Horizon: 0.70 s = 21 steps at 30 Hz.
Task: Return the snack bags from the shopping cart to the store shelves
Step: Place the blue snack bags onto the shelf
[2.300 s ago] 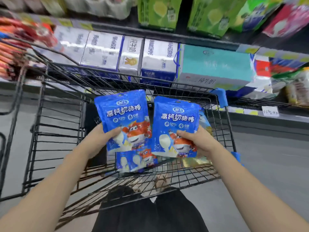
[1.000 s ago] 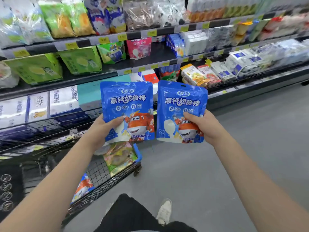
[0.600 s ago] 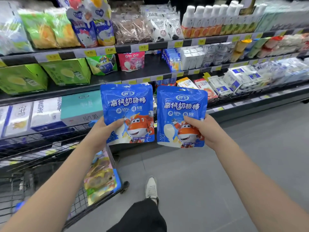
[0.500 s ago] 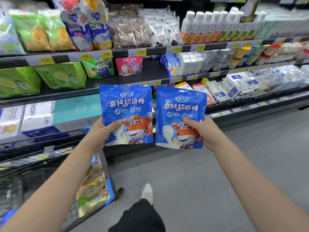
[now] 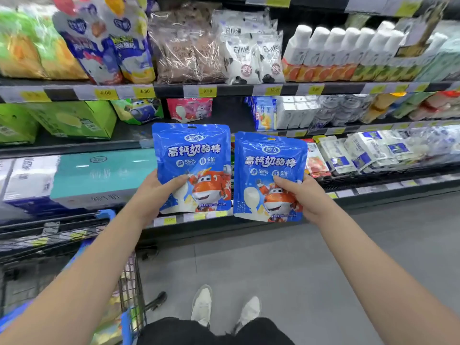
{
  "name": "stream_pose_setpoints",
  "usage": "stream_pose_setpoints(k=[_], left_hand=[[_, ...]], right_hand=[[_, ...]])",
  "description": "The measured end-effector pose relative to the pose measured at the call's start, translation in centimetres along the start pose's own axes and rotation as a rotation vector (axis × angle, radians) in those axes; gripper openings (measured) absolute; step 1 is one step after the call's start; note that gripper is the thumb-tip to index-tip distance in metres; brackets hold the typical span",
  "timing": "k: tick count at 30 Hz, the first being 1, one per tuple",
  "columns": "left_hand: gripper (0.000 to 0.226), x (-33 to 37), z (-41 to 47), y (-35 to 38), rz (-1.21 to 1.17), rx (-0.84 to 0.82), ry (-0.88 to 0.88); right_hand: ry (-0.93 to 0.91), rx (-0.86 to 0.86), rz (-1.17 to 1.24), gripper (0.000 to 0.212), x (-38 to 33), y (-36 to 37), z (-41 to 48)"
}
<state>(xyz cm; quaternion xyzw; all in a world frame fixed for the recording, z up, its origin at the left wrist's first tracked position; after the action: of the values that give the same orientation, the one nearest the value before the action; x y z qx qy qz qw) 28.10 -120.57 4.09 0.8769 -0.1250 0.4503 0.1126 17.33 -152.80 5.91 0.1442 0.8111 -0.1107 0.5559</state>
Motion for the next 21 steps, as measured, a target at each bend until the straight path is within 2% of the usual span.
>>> stream_pose_setpoints(k=[4,9,14,21], left_hand=[[0.04,0.5,1.6,1.5,0.0,0.046,-0.008],[0.024,0.8,3.7,4.0,-0.033,0.19,-0.016],[0.036,0.6,6.2,6.3,-0.064,0.275,-0.022],[0.041,0.7,11.1,7.4,-0.046,0.289,0.001]], right_hand=[[0.024,-0.086,0.011,0.039,-0.4,-0.8,4.3],[0.019,-0.15,0.001,0.047,-0.8,-2.2,10.0],[0.021,-0.206,-0.004,0.044,-0.8,-3.7,14.1],[0.04,-0.21,-0.018,0.032,-0.9,-4.7,18.6]])
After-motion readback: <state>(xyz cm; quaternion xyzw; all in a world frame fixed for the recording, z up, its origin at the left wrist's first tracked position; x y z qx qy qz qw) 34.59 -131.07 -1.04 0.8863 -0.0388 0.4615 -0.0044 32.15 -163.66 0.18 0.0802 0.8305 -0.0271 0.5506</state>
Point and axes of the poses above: each hand's wrist, its own z-axis towards the middle knuckle, its own y-axis out of the palm, x = y × z, the point moved 5 cm from there along z, towards the middle knuckle, and after that the axes turned 10 degrees about -y, right-handed, at the moved point
